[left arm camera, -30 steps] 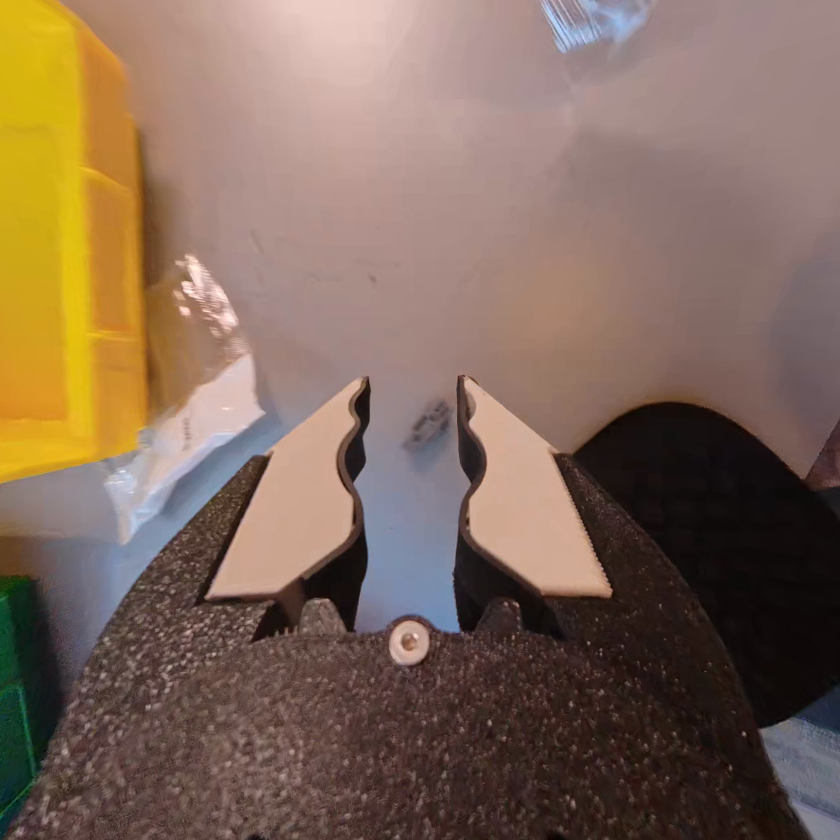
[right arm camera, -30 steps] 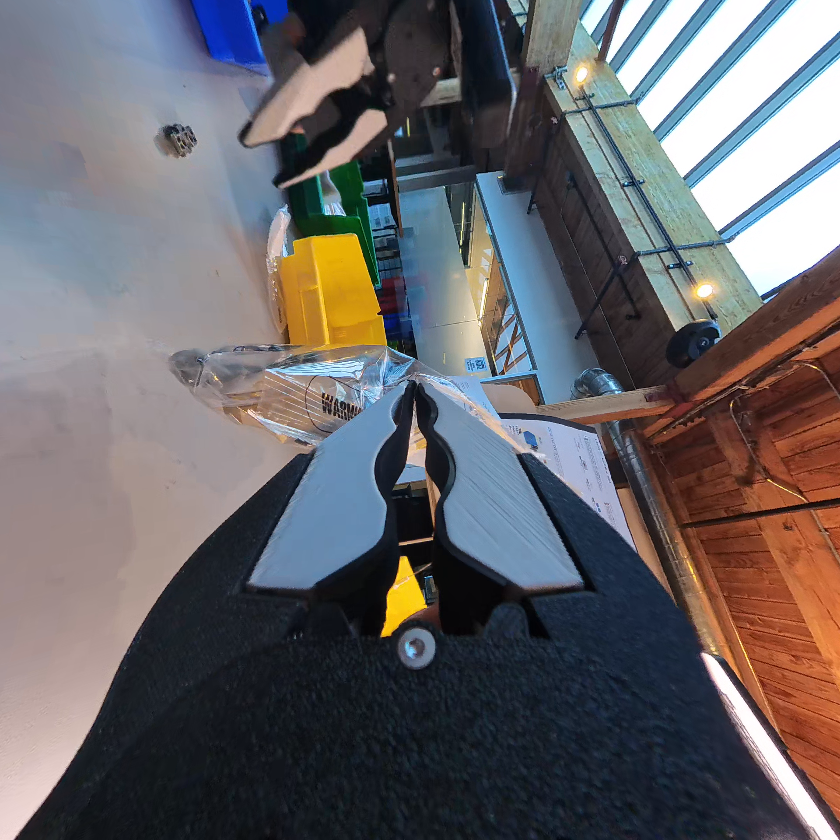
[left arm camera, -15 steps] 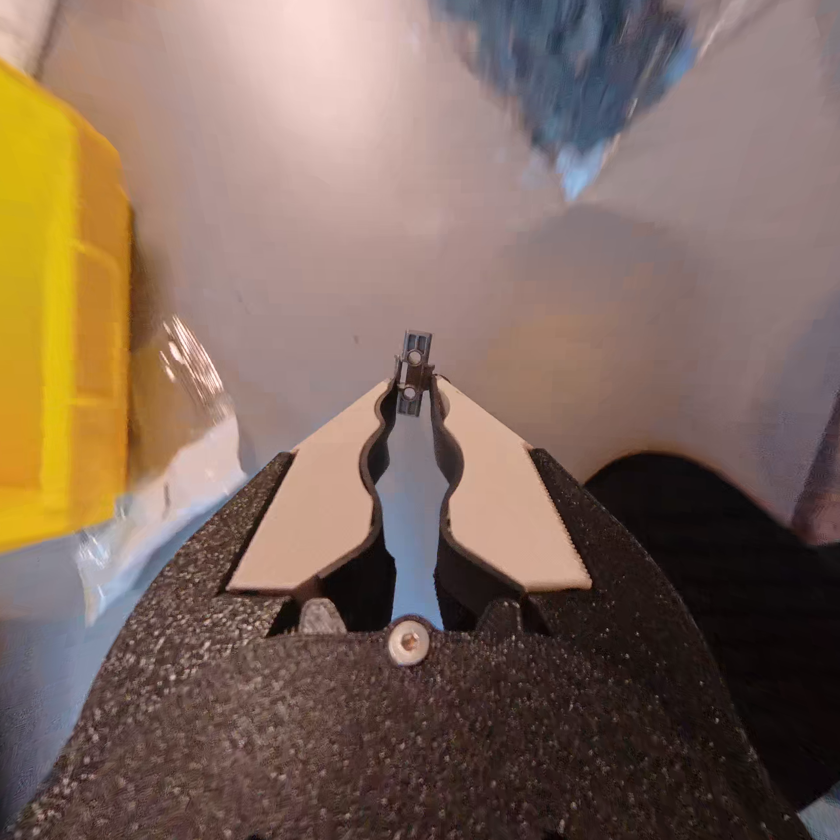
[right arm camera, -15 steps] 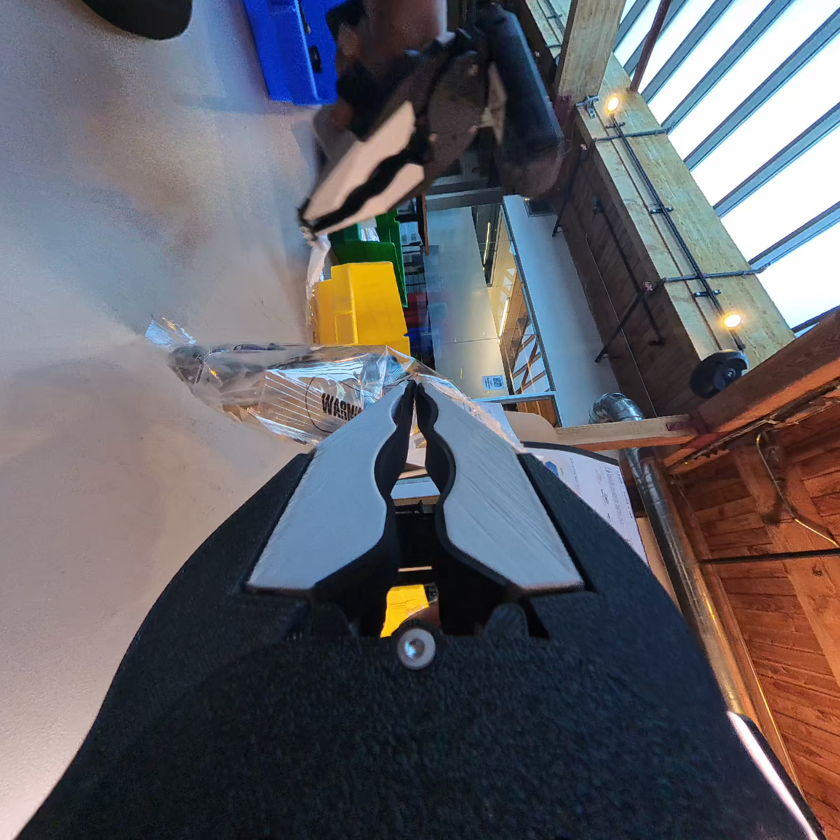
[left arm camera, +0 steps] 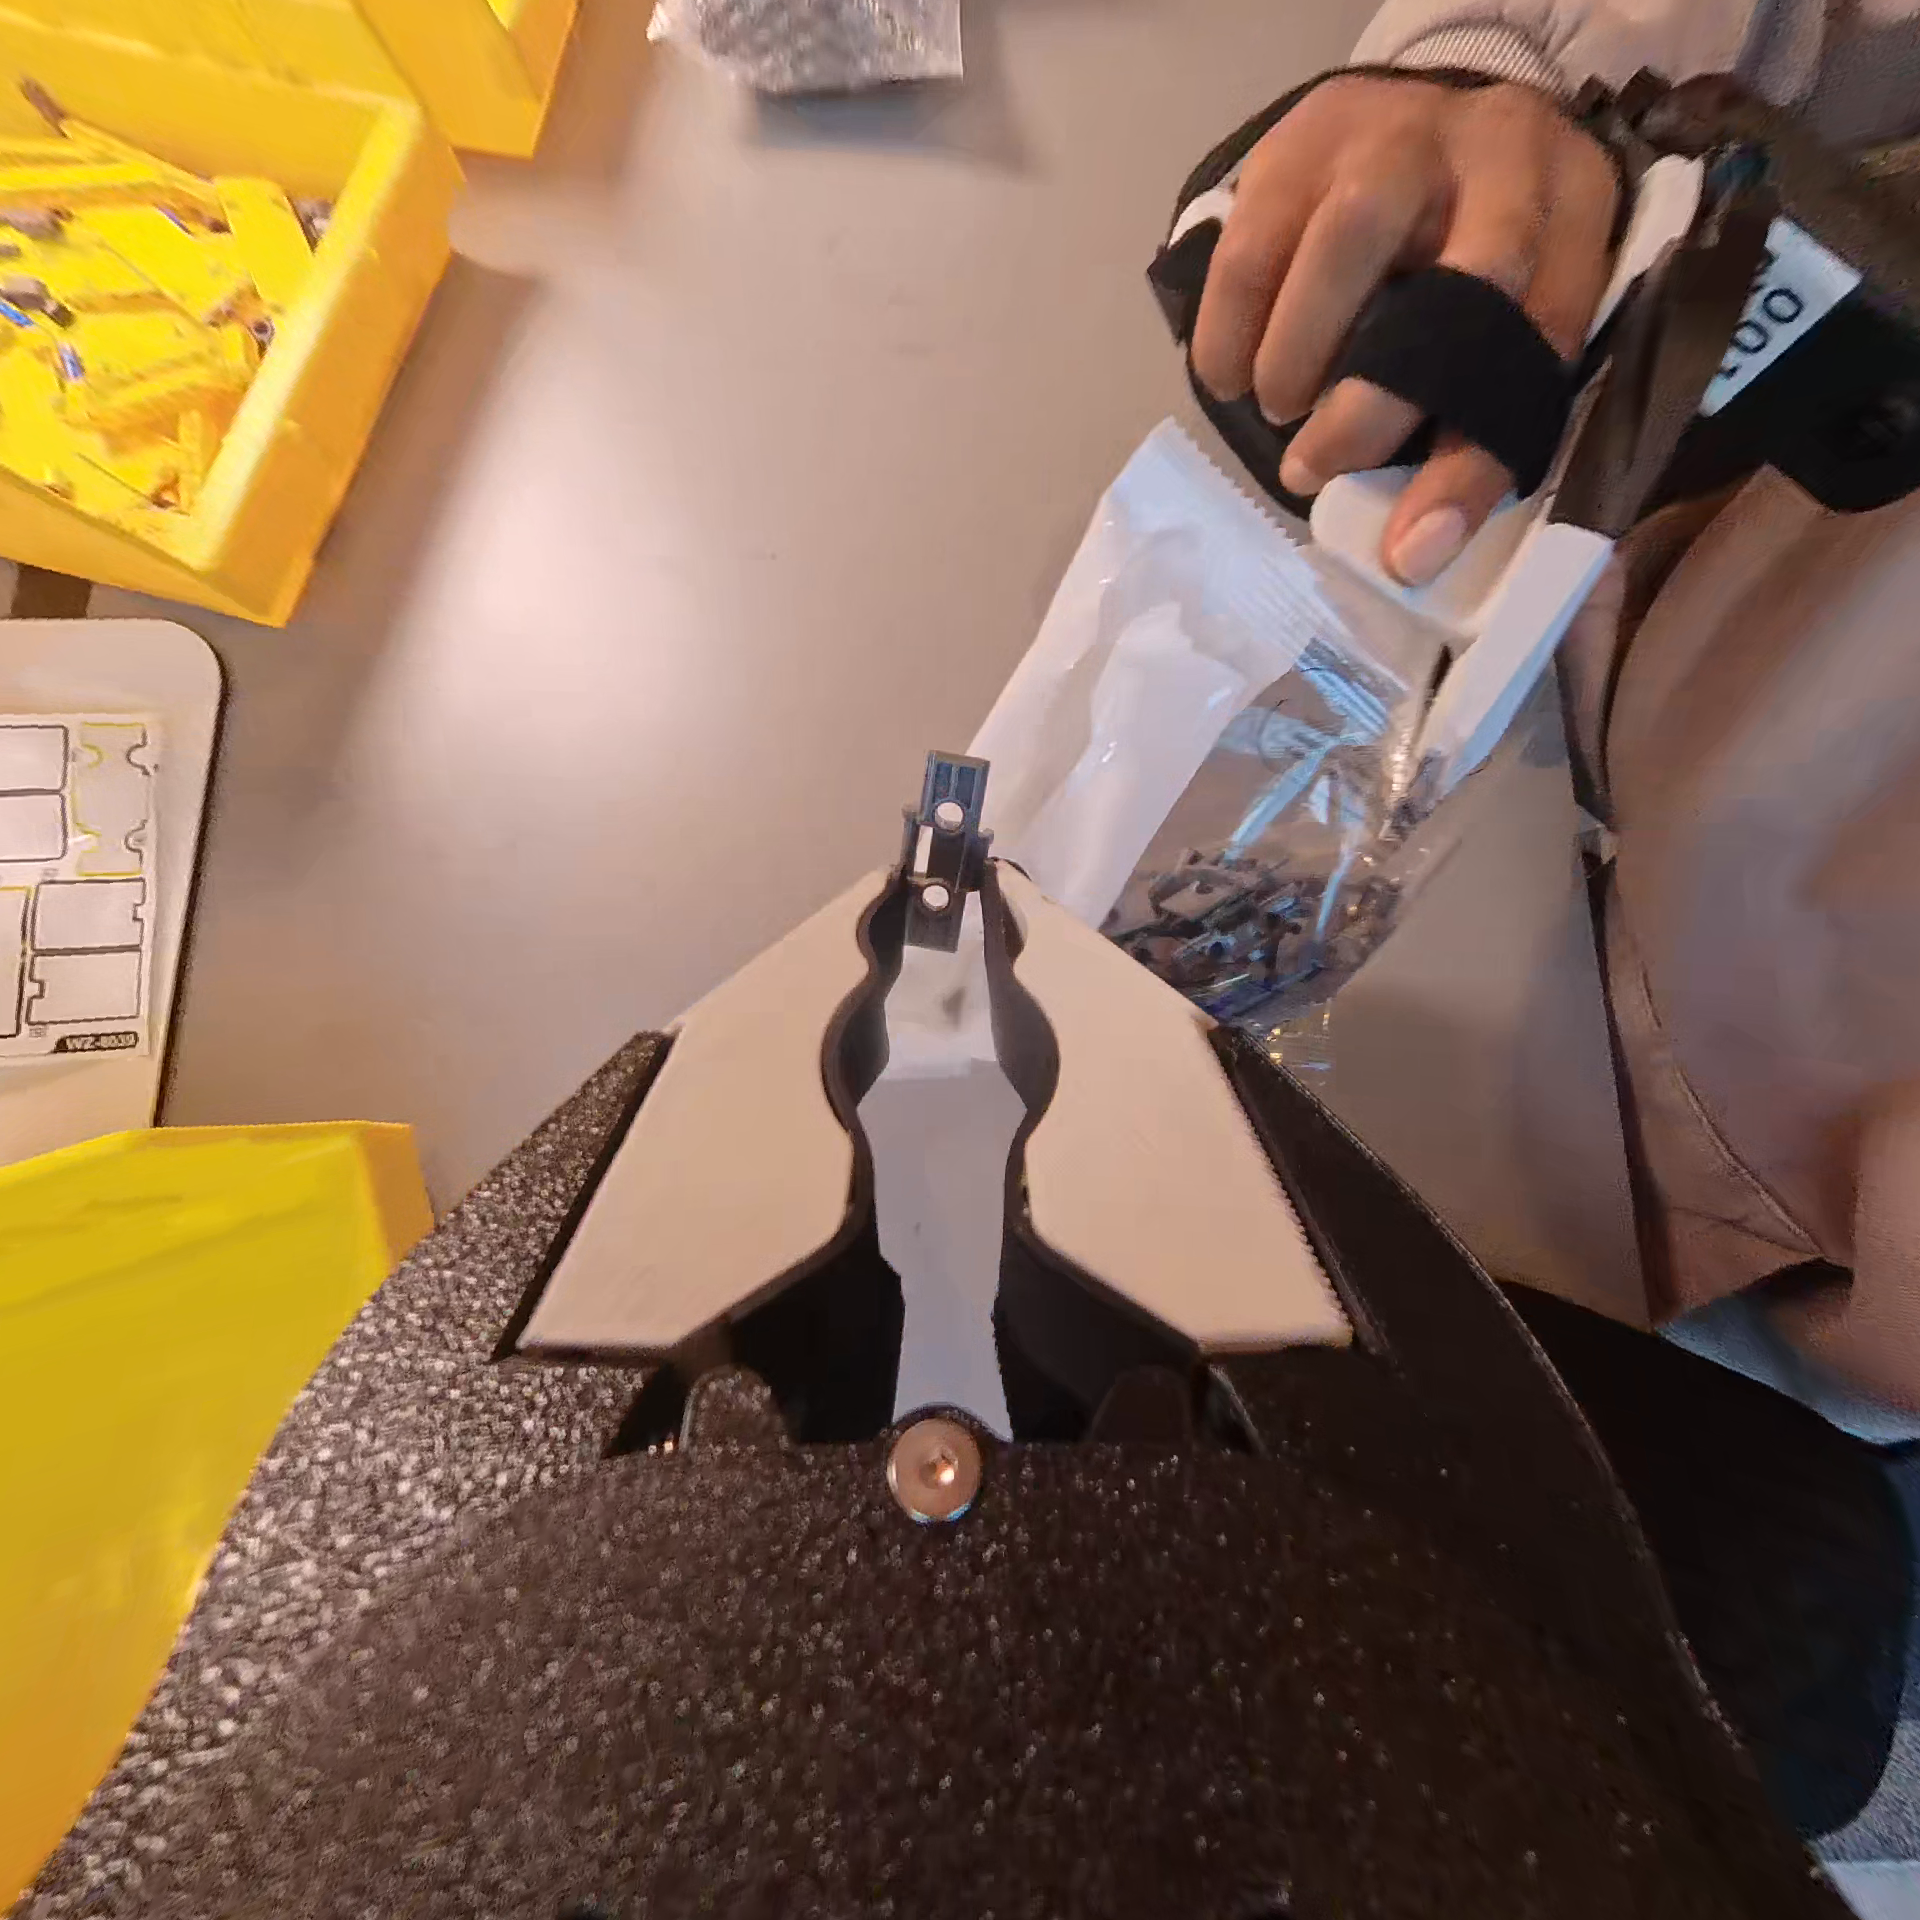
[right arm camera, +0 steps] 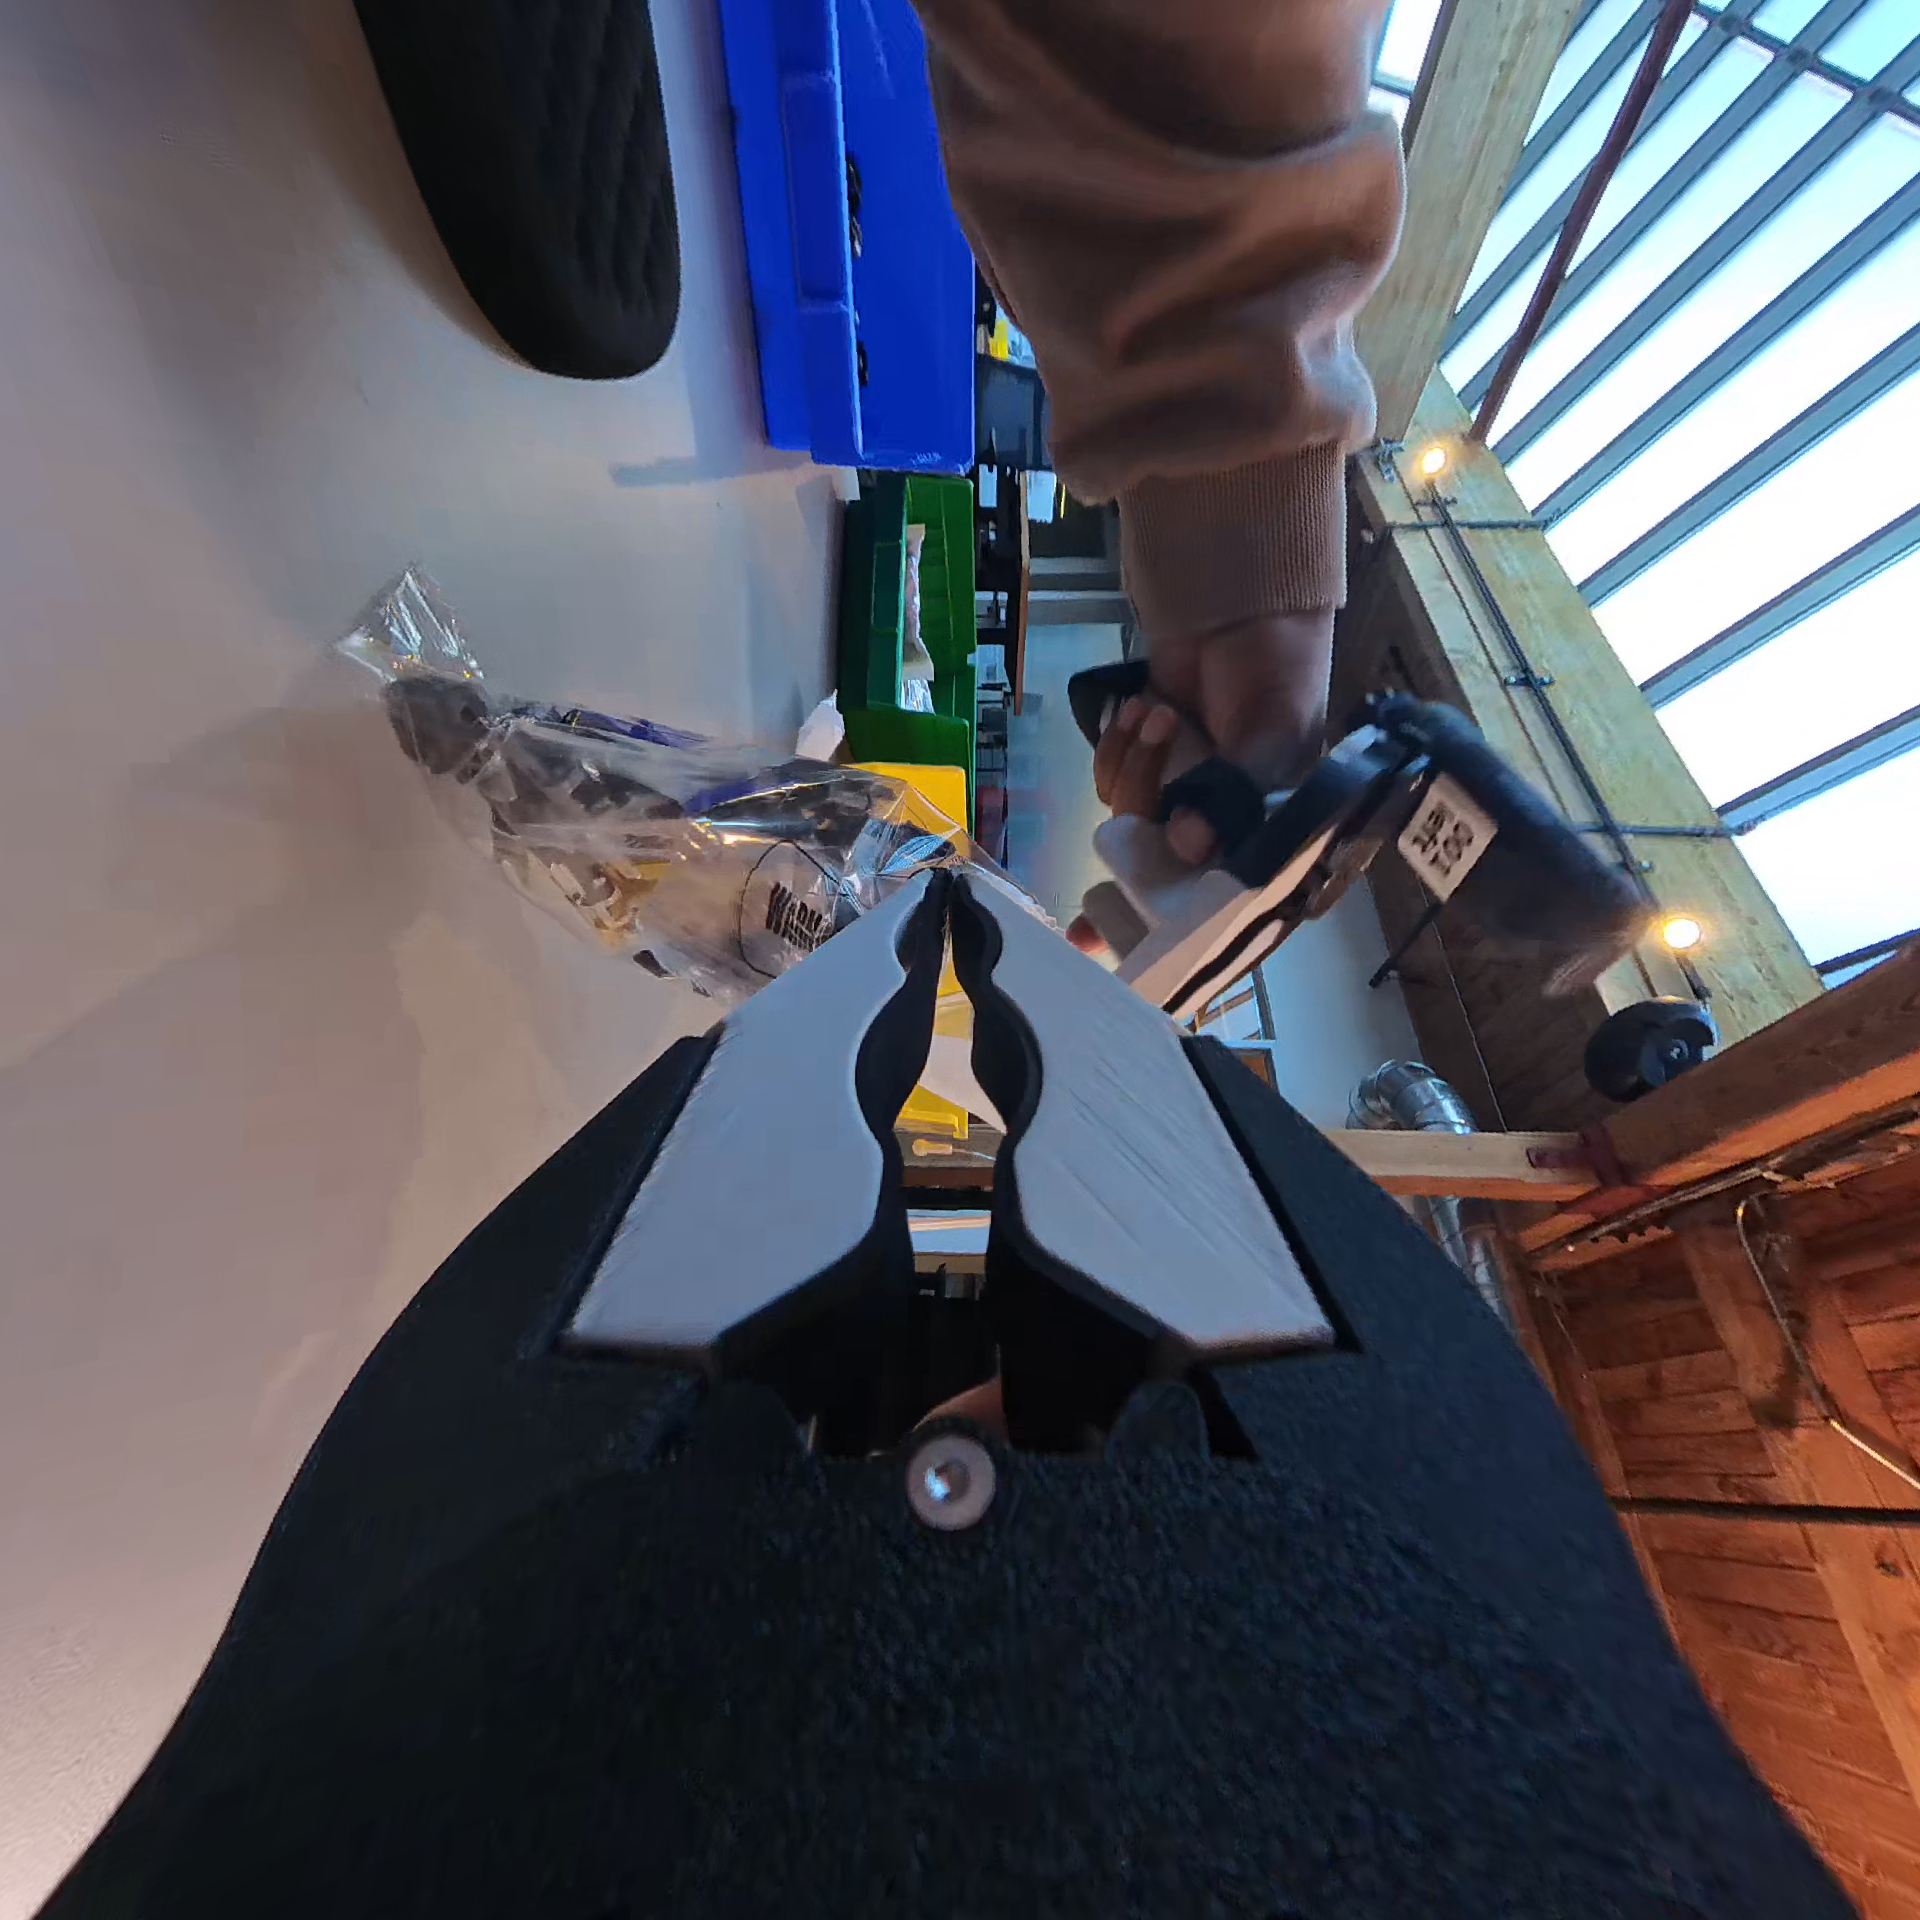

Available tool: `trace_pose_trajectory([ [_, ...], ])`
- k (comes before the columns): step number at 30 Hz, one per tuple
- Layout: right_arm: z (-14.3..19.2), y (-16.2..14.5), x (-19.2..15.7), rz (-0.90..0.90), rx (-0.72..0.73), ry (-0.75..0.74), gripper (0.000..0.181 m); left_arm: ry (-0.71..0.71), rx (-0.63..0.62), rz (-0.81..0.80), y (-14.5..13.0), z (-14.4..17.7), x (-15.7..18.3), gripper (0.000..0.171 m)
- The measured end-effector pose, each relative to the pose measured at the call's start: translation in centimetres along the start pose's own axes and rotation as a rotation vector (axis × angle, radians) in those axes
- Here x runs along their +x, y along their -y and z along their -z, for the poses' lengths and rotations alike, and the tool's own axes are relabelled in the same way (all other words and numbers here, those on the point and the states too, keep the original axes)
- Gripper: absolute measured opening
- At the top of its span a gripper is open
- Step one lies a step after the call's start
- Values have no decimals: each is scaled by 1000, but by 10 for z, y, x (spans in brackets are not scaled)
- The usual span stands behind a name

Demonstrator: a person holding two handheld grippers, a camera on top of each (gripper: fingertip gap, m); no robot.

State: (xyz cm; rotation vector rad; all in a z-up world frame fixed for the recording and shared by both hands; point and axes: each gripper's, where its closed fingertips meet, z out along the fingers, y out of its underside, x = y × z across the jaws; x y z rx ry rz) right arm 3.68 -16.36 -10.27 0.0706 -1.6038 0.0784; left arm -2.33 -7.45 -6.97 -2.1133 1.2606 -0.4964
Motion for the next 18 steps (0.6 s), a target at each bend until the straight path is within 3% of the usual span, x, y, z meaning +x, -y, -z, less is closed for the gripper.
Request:
trace_pose_trajectory([
  [4,-1,13,-2,31,40,16,0,-70,-46,44,-11,-7,-6,12],
  [14,0,17,-3,61,63,27,0,-387,-137,54,-40,-11,61,12],
  [18,-1,25,-4,74,90,34,0,-432,-142,56,-39,-16,75,19],
])
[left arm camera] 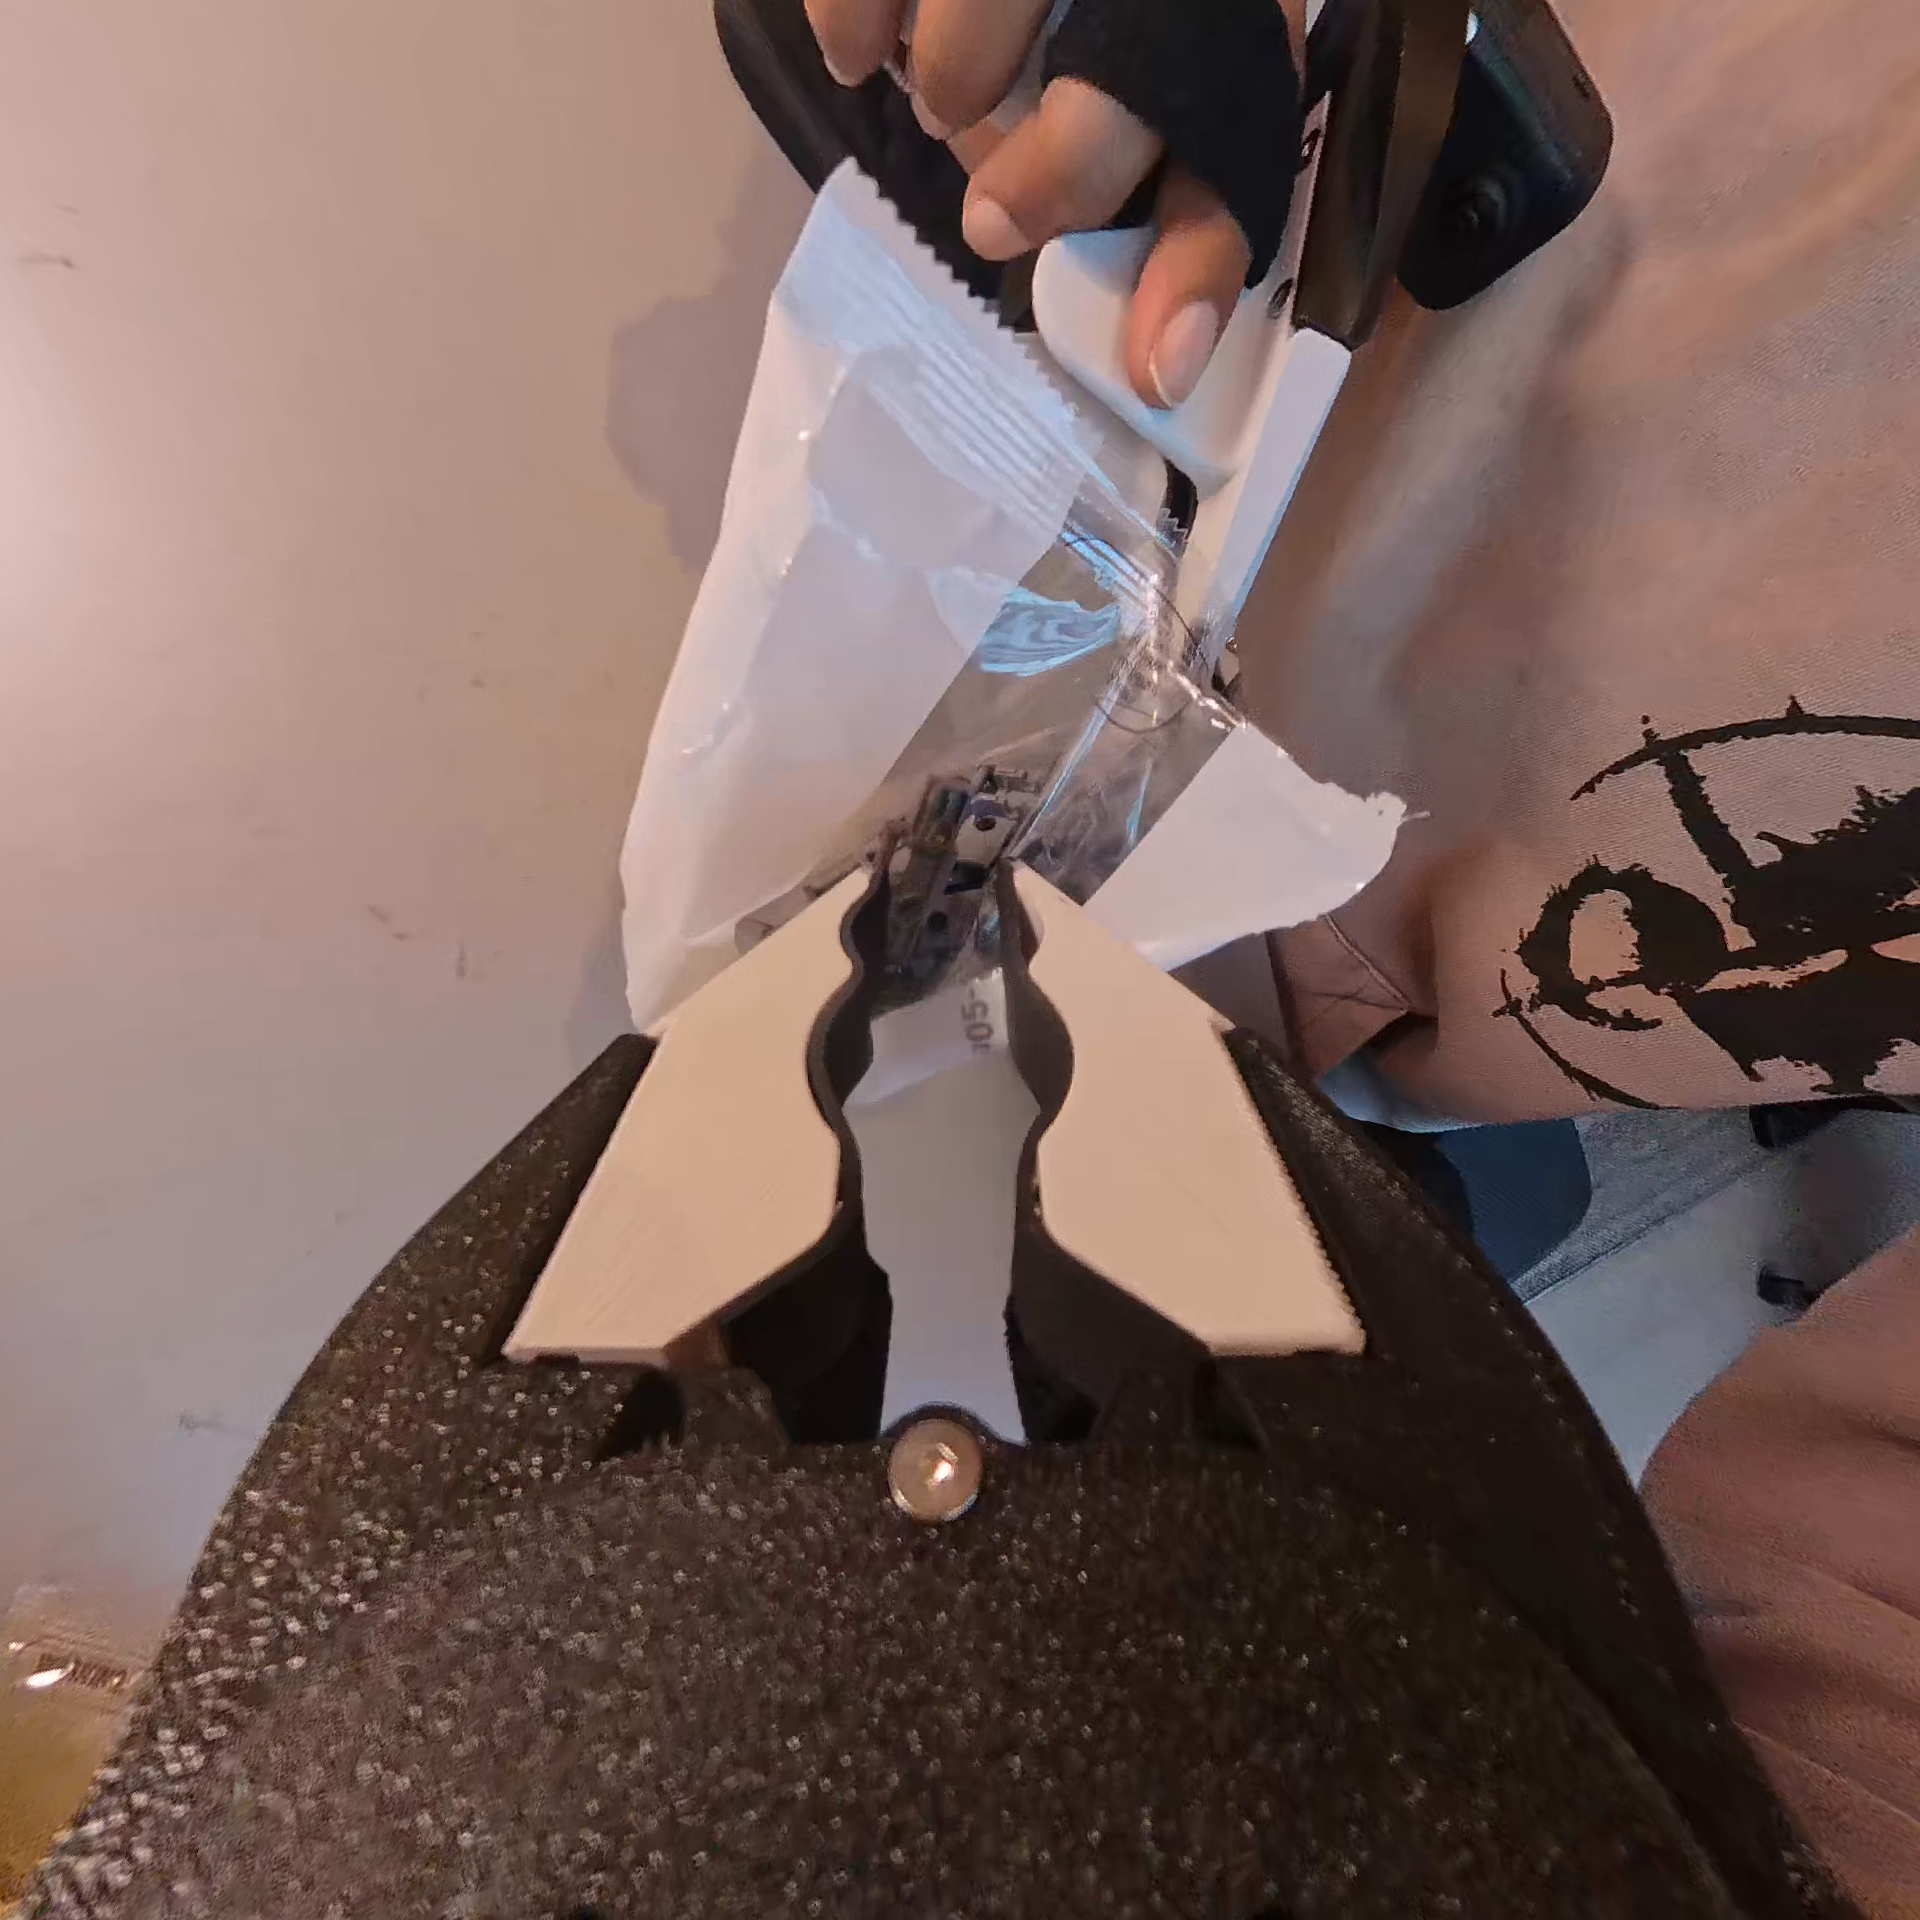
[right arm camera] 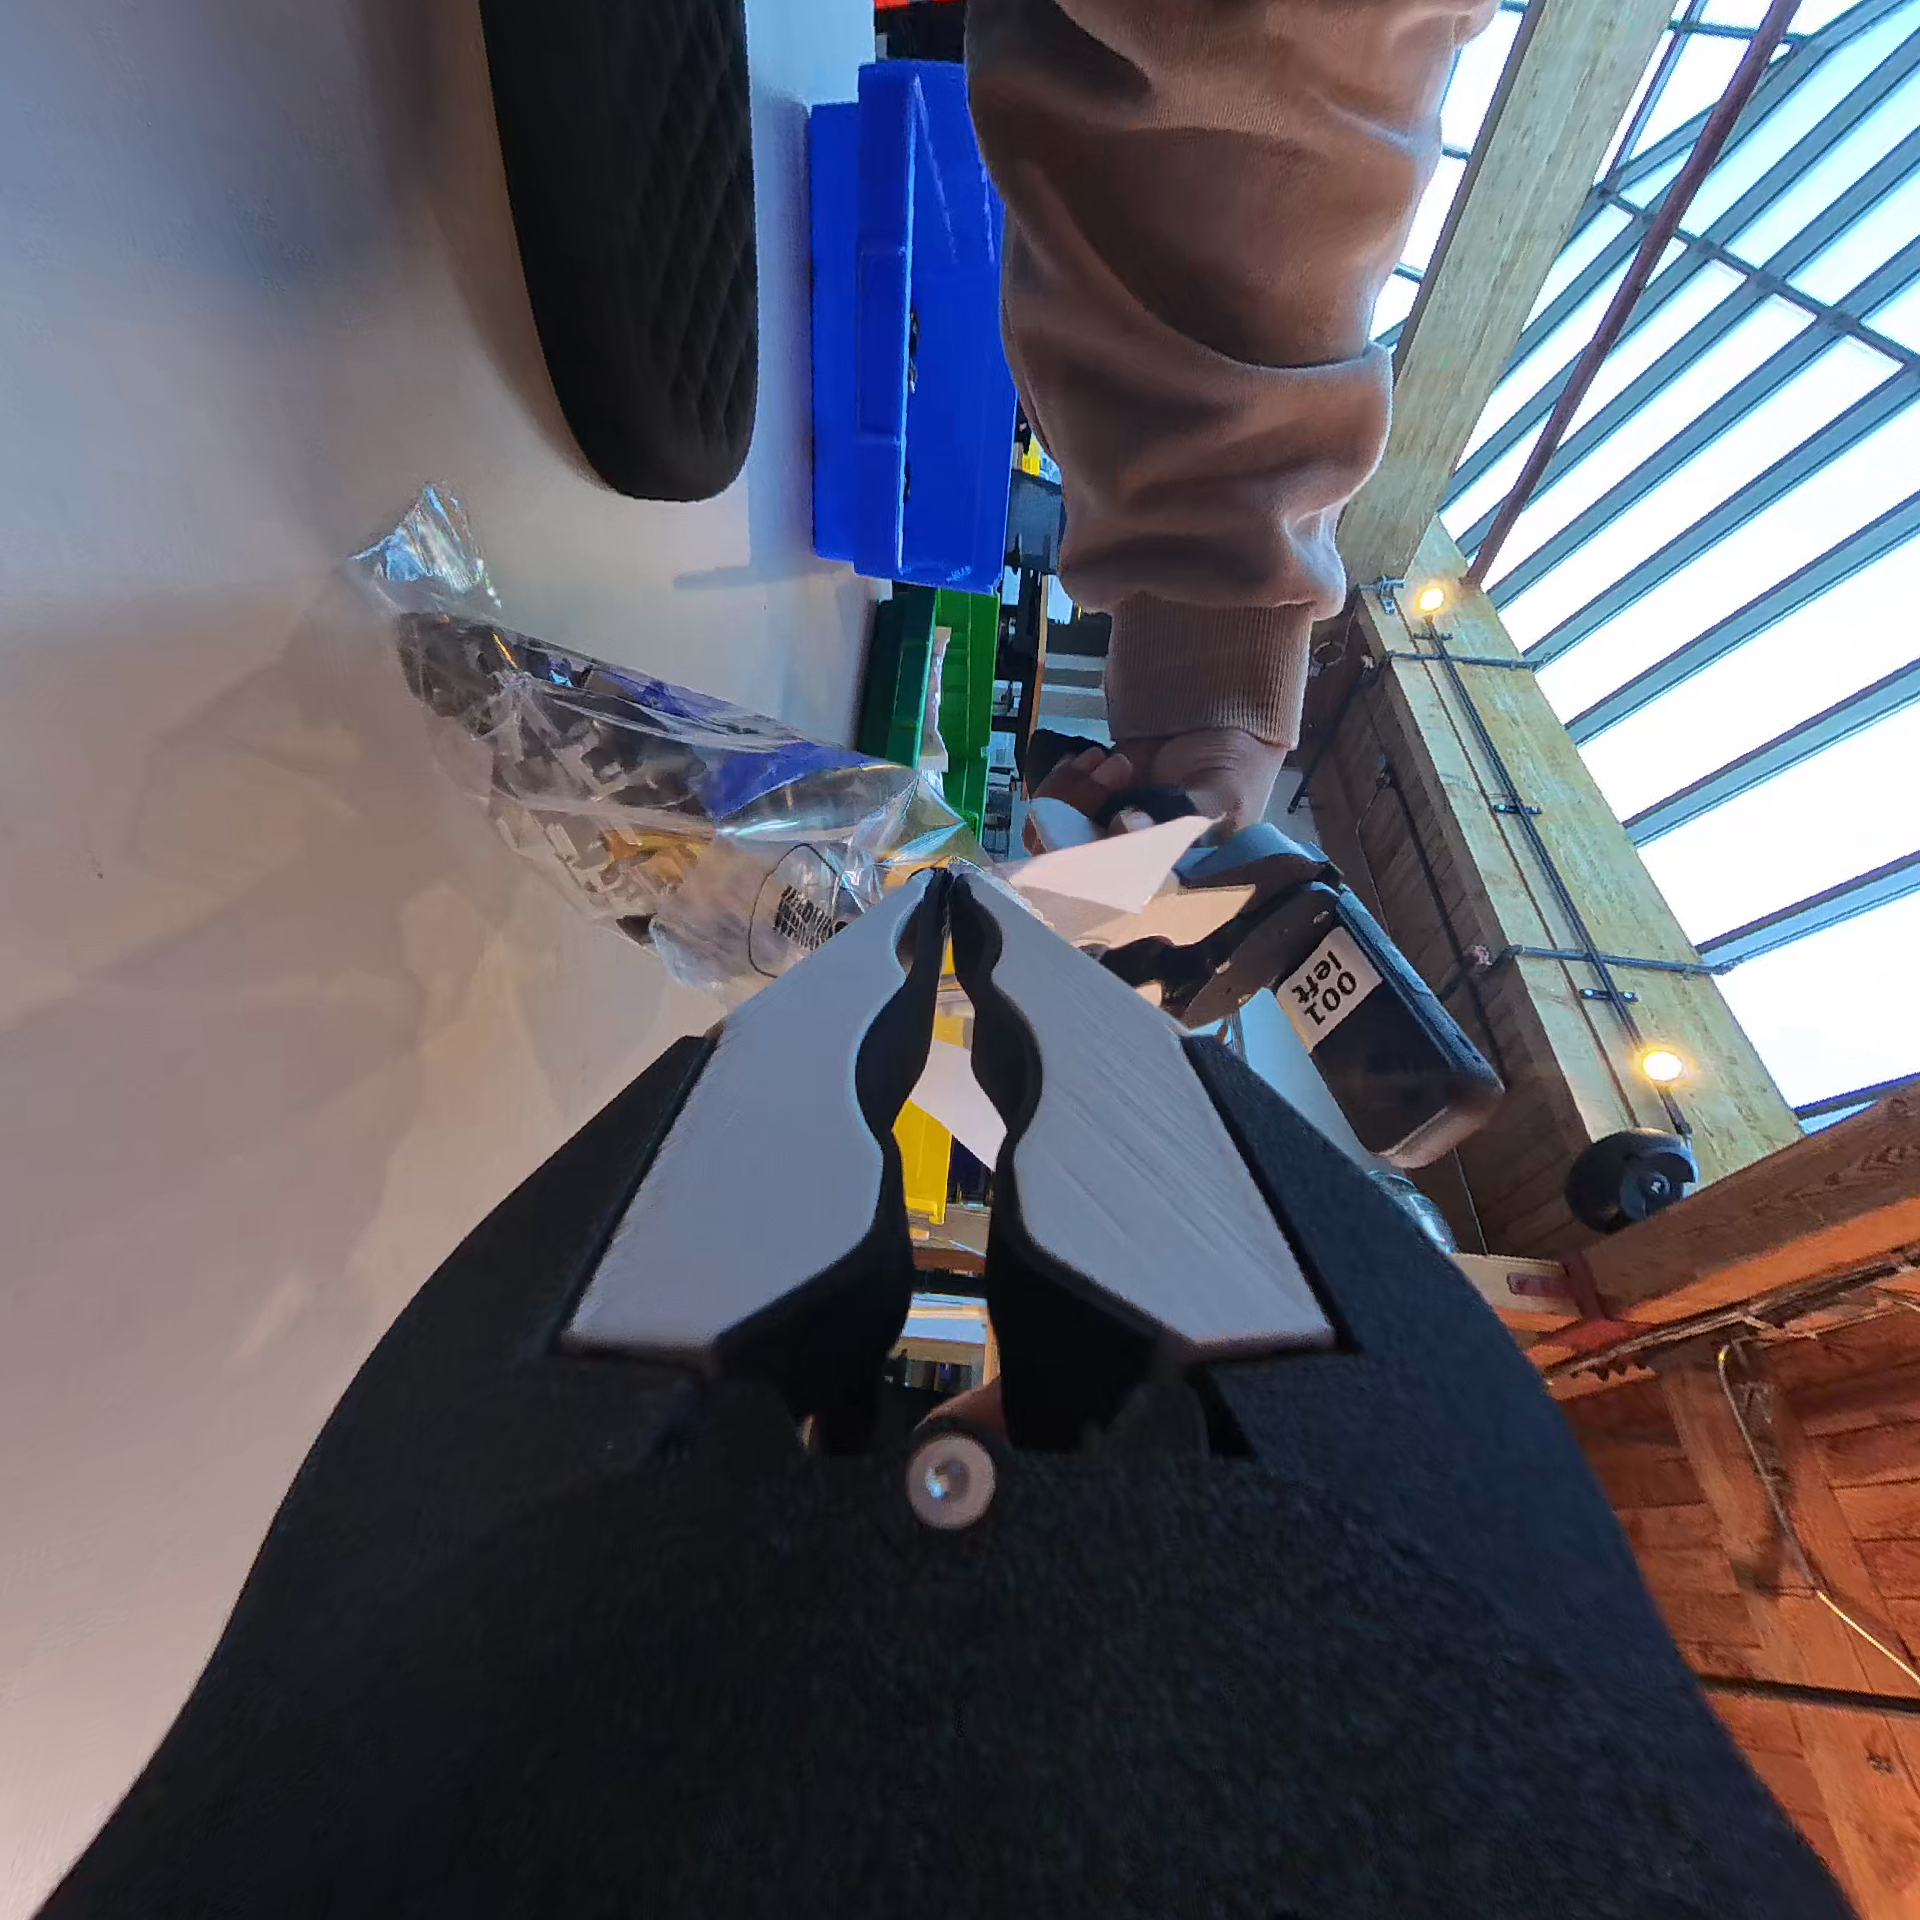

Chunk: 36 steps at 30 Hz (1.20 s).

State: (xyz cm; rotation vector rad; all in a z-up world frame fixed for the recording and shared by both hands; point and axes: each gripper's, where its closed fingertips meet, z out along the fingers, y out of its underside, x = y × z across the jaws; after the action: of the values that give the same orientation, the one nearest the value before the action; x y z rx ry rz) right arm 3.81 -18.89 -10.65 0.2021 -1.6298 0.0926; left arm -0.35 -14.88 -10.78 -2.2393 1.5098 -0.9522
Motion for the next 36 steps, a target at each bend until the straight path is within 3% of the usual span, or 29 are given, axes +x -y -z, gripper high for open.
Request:
trace_pose_trajectory([
  [6,0,7,-2,18,22,14,0,25,254,-19,19,38,2,50],
  [10,1,9,-2,30,30,21,0,-26,387,169,-19,46,-13,65],
  [15,3,12,-3,28,41,27,0,-121,484,328,-58,-1,-24,84],
  [17,3,14,-3,25,48,32,0,-159,539,357,-58,-11,-27,73],
  [20,3,14,-3,22,54,45,0,-218,614,301,-48,-6,-22,20],
  [22,5,9,-2,17,40,46,0,-150,646,234,-41,4,-24,1],
  [26,12,-17,9,-30,-32,10,0,28,710,148,-22,40,-25,0],
  [30,22,-63,26,-145,-148,-55,3,299,789,28,6,89,-22,0],
  [32,27,-82,24,-287,-179,-72,6,407,770,-22,10,88,-23,0],
  [36,29,-100,-14,-727,-156,22,15,409,788,-6,8,64,-27,0],
])
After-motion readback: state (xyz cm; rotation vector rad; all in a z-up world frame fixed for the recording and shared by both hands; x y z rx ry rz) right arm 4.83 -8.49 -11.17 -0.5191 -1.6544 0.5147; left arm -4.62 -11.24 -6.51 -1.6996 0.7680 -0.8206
